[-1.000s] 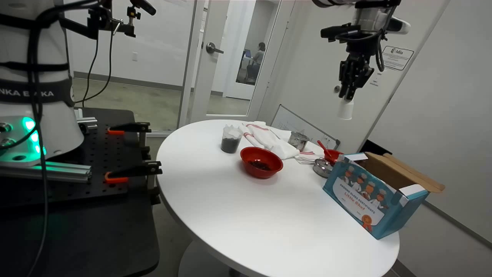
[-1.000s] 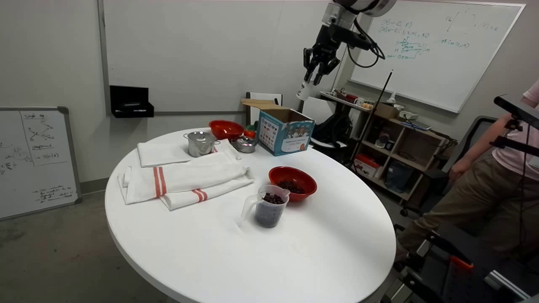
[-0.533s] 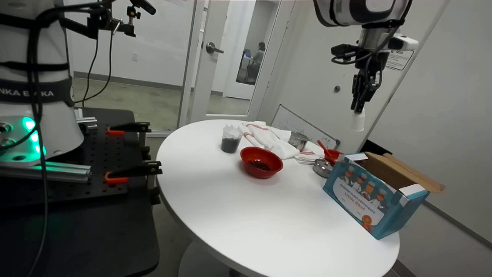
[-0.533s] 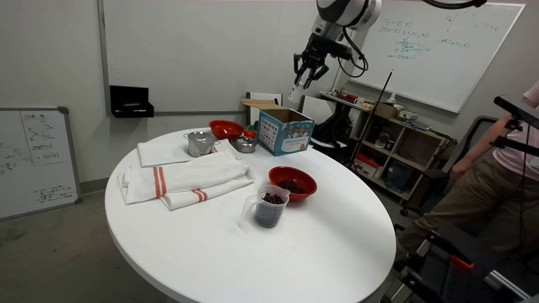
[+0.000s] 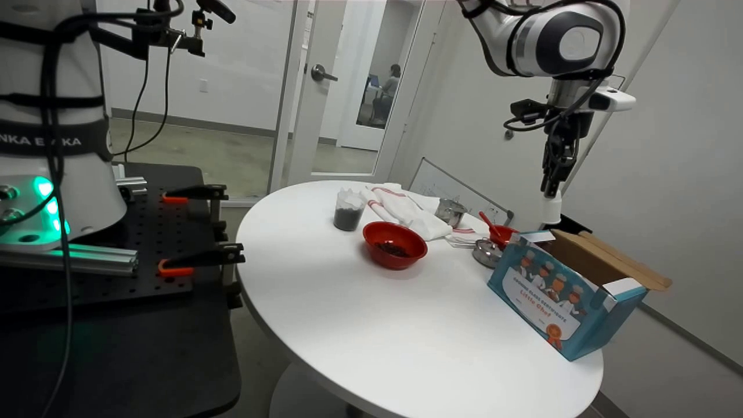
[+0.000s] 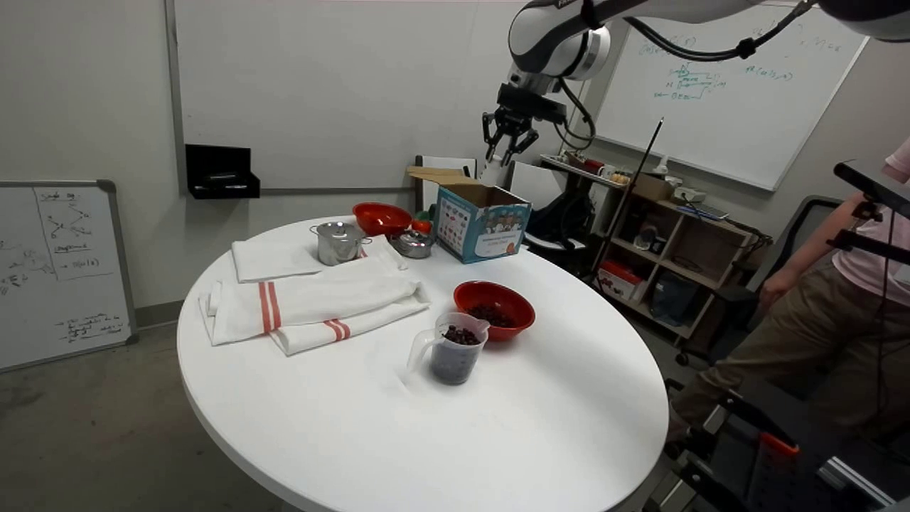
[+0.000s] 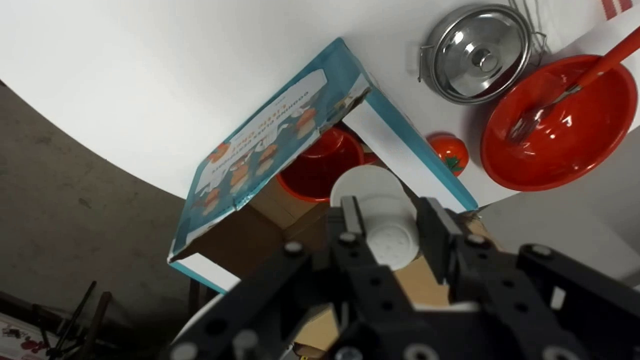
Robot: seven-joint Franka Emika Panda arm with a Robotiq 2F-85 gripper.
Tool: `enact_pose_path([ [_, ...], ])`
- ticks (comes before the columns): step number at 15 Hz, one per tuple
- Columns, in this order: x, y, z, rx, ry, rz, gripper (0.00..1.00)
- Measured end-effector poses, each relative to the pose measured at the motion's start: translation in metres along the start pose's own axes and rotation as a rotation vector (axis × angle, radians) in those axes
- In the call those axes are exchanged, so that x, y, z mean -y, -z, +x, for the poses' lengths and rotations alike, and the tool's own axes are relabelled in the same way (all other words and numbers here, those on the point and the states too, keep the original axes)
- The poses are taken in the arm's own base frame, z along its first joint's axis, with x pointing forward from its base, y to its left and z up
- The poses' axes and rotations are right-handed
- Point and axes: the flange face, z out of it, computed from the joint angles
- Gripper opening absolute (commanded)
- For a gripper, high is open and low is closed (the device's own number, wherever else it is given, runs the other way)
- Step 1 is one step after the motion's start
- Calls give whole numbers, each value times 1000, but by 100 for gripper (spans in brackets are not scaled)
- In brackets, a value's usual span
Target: Use the white bottle to pull the box then put the bottle in the box
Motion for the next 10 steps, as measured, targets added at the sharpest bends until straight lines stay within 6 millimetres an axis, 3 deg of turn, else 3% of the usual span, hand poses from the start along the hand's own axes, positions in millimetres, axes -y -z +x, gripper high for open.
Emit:
enact_pose_path([
  [10,3,-44,21,28,-64,-56,9],
])
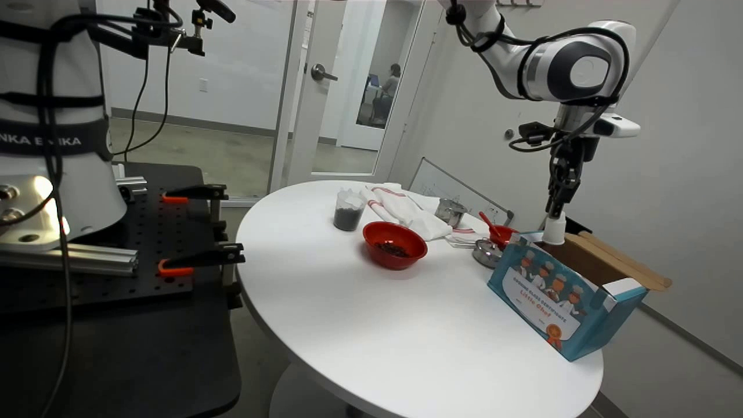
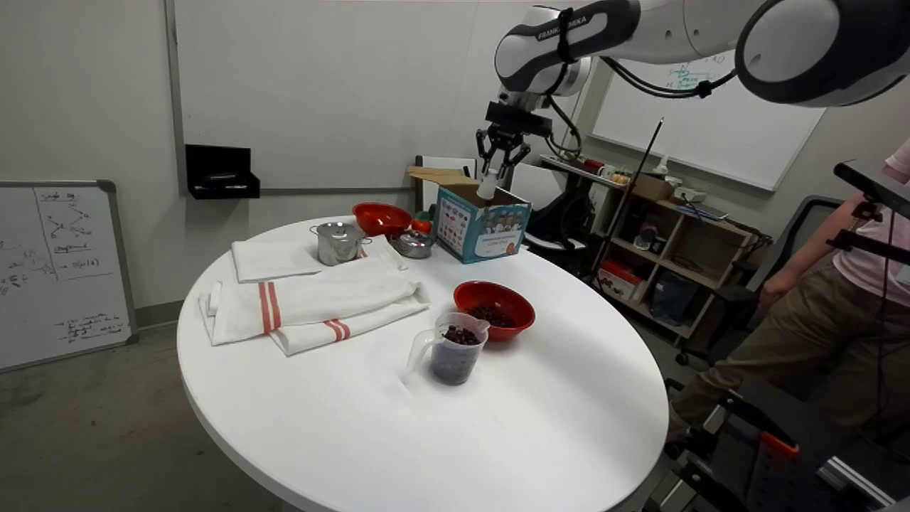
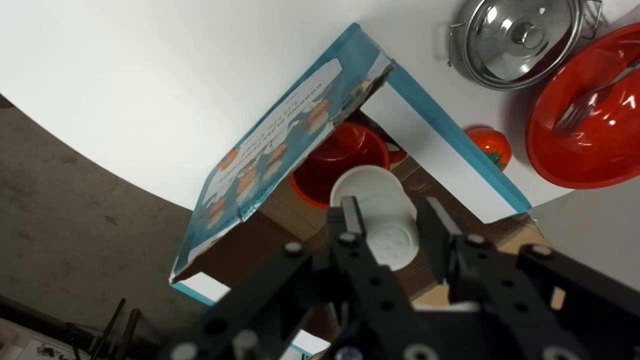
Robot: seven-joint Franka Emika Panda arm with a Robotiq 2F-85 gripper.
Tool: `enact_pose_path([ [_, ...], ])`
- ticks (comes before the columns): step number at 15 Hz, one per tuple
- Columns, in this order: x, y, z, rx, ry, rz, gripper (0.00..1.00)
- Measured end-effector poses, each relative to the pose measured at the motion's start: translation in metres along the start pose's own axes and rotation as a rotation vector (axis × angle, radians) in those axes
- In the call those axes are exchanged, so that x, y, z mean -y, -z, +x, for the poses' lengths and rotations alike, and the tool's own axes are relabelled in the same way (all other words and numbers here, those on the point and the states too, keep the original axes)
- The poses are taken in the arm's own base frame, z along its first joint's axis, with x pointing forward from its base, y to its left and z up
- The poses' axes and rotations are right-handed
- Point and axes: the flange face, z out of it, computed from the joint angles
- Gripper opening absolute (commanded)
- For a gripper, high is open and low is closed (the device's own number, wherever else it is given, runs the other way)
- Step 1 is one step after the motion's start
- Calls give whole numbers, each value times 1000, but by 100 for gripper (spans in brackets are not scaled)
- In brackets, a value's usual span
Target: Use the white bottle to pull the box then put the bottle in the box
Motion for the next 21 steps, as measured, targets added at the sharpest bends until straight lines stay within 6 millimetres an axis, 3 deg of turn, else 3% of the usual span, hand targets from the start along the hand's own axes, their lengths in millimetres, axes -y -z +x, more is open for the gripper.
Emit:
enact_pose_path([
  [11,-3,-33,-3,81,-2,-64,9],
  [21,-2,-29,-10,149,27,-95,9],
])
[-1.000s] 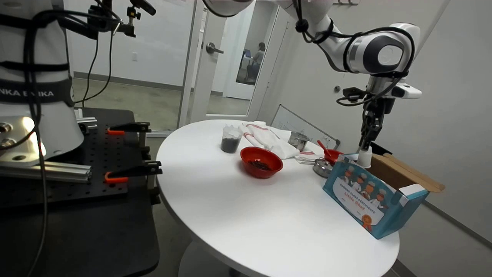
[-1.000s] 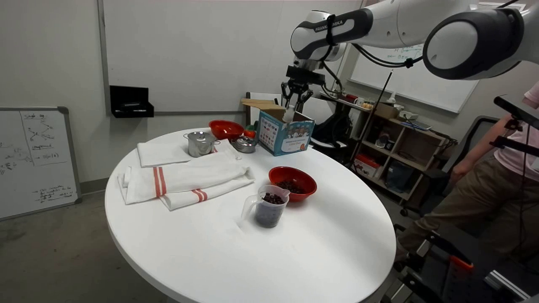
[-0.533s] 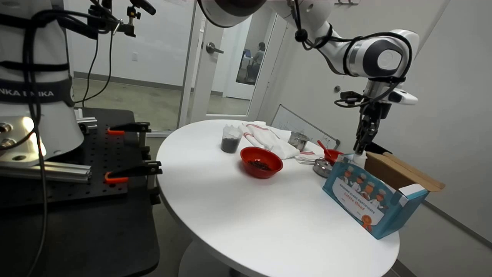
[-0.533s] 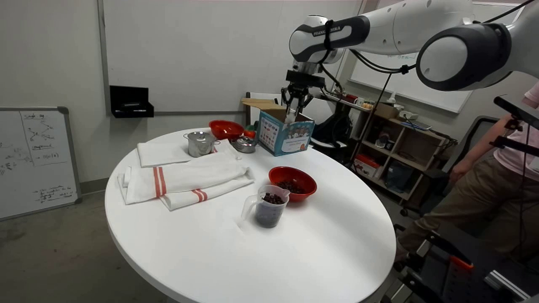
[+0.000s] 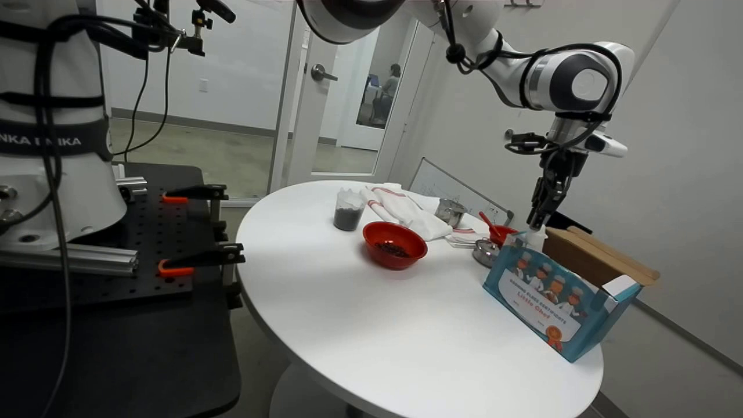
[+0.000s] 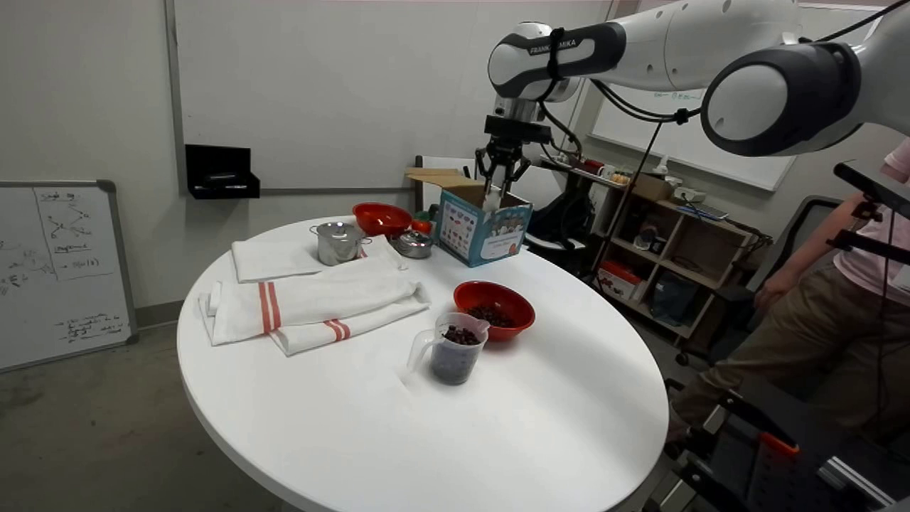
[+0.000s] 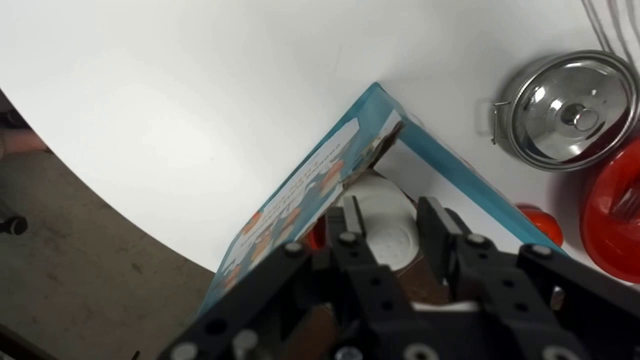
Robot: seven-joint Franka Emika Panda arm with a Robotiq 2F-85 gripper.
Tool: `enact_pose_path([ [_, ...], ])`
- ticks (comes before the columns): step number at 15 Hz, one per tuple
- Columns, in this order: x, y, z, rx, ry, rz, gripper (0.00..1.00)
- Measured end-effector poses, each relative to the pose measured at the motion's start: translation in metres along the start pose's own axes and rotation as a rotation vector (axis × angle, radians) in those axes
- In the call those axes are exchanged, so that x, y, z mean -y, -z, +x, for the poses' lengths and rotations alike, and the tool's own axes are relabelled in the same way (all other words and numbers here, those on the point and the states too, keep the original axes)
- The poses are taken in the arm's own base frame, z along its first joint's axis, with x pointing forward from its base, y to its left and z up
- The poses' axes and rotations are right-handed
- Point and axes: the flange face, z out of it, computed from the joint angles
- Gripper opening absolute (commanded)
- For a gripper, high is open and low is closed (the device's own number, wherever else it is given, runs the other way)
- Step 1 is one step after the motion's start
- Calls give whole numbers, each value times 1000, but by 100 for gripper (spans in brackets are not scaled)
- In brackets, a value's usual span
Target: Use the white bottle to pull the box then put the bottle in the box
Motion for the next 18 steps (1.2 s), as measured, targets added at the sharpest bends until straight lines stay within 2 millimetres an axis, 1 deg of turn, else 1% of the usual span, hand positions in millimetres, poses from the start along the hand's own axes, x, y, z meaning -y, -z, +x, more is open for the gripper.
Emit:
enact_pose_path([
  [3,-4,0,-1,33,22,-10,9],
  [12,-25,-8,-1,134,89,-23,9],
  [18,-50,-10,10,180,61,-13,9],
])
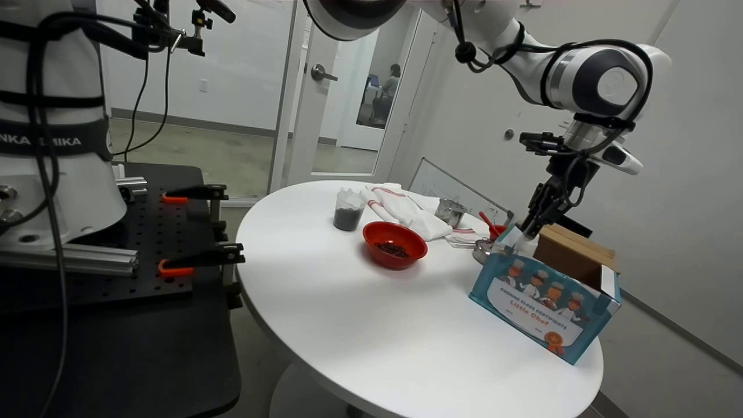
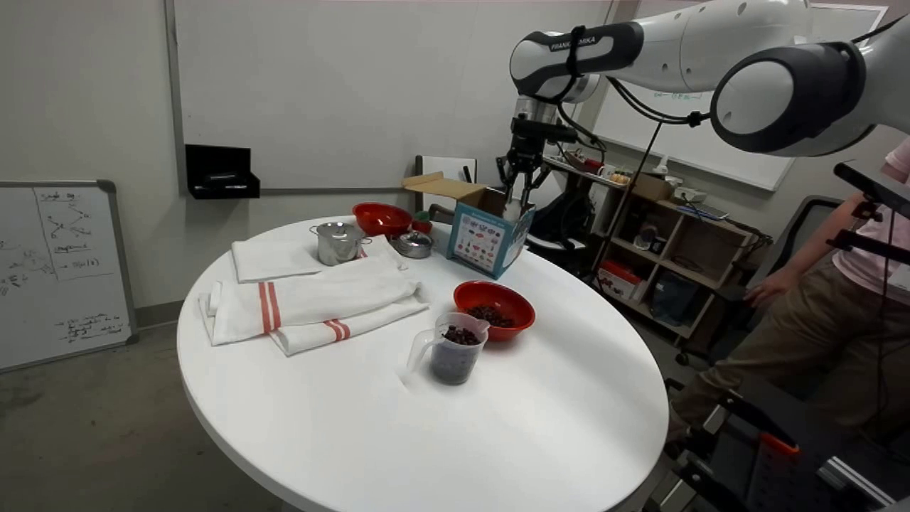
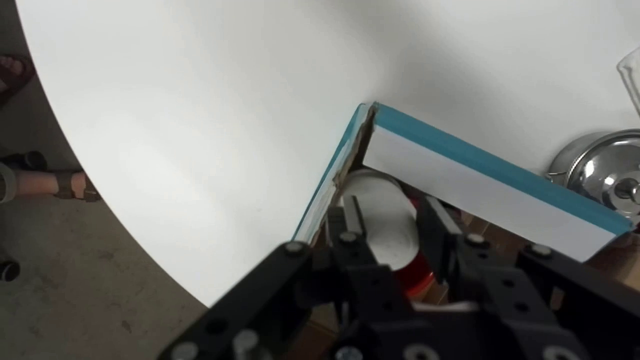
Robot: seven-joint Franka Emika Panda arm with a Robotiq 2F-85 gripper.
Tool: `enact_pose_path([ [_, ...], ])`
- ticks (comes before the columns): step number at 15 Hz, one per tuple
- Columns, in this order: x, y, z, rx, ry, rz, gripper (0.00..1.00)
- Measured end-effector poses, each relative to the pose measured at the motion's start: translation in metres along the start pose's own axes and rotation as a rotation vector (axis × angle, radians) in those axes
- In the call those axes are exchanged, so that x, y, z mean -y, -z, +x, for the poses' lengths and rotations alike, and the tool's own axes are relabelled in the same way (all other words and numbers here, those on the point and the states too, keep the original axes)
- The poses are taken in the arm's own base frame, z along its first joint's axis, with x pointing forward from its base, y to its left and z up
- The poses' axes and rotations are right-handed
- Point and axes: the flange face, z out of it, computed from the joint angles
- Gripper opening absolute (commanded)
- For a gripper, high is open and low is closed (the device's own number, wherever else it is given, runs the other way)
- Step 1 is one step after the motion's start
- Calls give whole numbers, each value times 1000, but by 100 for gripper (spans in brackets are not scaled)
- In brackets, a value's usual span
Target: Use the white bottle to pull the box then put the bottle in the box
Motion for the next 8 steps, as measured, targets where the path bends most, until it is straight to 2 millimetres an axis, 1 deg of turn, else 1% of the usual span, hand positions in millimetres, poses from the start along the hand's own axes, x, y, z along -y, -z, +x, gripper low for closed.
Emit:
enact_pose_path([
  [8,-34,-3,7,87,-52,28,9],
])
